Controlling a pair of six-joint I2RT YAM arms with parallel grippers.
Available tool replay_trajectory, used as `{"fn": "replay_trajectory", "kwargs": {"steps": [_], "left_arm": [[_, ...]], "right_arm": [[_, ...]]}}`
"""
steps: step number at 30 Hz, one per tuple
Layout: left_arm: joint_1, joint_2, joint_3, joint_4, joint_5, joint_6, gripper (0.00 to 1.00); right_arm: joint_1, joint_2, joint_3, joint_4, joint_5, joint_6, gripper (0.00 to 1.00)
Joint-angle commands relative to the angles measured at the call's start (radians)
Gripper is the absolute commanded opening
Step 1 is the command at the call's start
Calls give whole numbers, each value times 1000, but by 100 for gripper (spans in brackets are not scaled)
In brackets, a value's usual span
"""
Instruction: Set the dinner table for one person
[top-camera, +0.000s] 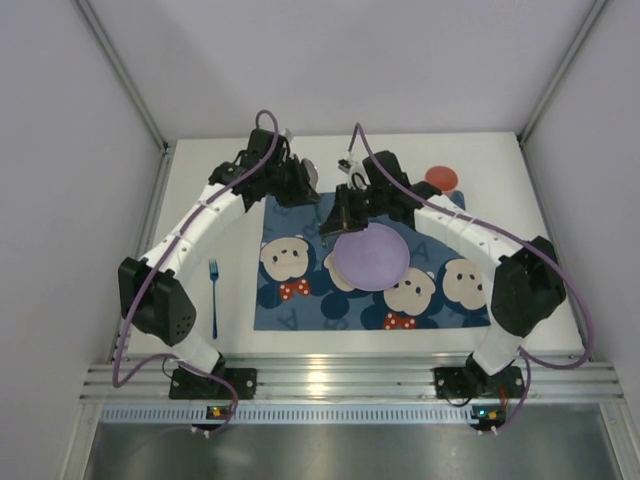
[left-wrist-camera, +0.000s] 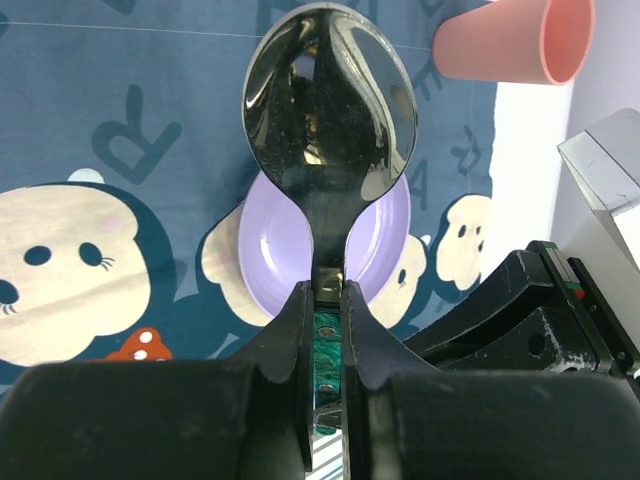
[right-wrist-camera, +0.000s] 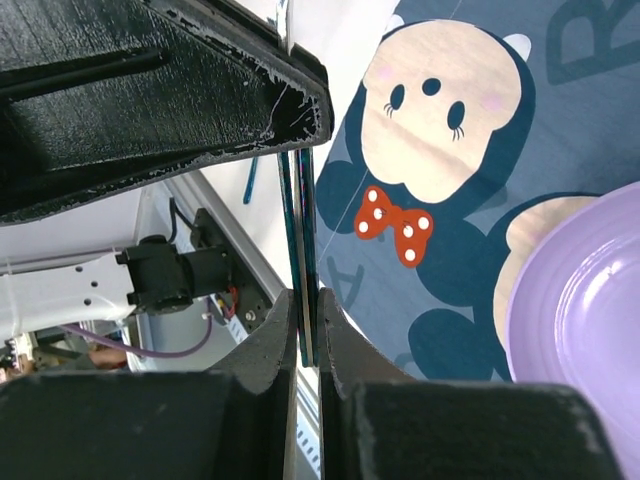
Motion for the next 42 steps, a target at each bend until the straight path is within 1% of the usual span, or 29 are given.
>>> {"fn": "replay_trajectory", "kwargs": {"steps": [1,2,4,5,8,12,14,18,21,26,30,35,42], "left_arm": [[-5,-93,-24,79,47,-9,0],[-6,-98,-29,79,50,-5,0],[-6,-107,-36,84,67,6,9],[-6,-112,-44,86,70,14,27],[-6,-133,-61,98,79,28,56],[-6,-167,-81,96,65,49,72],[-6,-178,-102,95,35,64,74],[18,-207,-150,87,2,92,75],[58,-218,-191,70,1,107,74],[135,-235,-248,46,-1,144,73],[190,-261,-300,46,21,155,72],[219,-273,-342,49,13,161,71],[254,-272,-375,-8,-59,182,71]], "right_arm": [[-32,-81,0,-24,78,-18,0],[-43,-105,-9,-39,89,-22,0],[-86,-136,-42,-56,98,-33,0],[-101,-170,-55,-62,107,-39,0],[-172,-233,-98,-113,126,-65,0],[-264,-308,-150,-233,163,-136,0],[-313,-355,-174,-272,195,-157,0],[-385,-408,-274,-343,246,-188,0],[-402,-417,-349,-370,256,-190,0],[-421,-425,-443,-392,322,-183,0],[-447,-386,-506,-384,333,-219,0],[-467,-304,-518,-357,339,-248,0],[-471,-196,-448,-375,382,-274,0]]}}
